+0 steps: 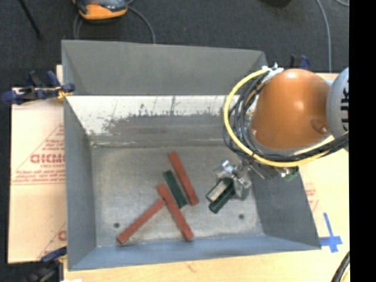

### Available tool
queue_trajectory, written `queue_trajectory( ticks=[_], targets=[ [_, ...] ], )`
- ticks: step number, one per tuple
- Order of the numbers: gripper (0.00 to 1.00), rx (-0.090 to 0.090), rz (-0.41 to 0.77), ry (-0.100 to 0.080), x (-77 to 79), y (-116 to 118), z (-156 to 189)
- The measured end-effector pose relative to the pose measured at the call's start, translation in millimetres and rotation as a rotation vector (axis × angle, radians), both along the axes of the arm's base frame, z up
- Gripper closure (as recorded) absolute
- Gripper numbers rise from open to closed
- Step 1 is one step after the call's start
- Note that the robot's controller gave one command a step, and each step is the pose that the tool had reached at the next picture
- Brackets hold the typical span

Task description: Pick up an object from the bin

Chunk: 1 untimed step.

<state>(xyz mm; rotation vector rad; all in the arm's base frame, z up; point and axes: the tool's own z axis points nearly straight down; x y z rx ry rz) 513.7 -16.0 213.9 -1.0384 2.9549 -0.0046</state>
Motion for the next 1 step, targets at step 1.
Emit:
queue_trajectory(
  ticks=[1],
  targets=[
    [1.0, 0.0, -0.001, 0.003, -0.6, -0.1, -1.5]
  ],
)
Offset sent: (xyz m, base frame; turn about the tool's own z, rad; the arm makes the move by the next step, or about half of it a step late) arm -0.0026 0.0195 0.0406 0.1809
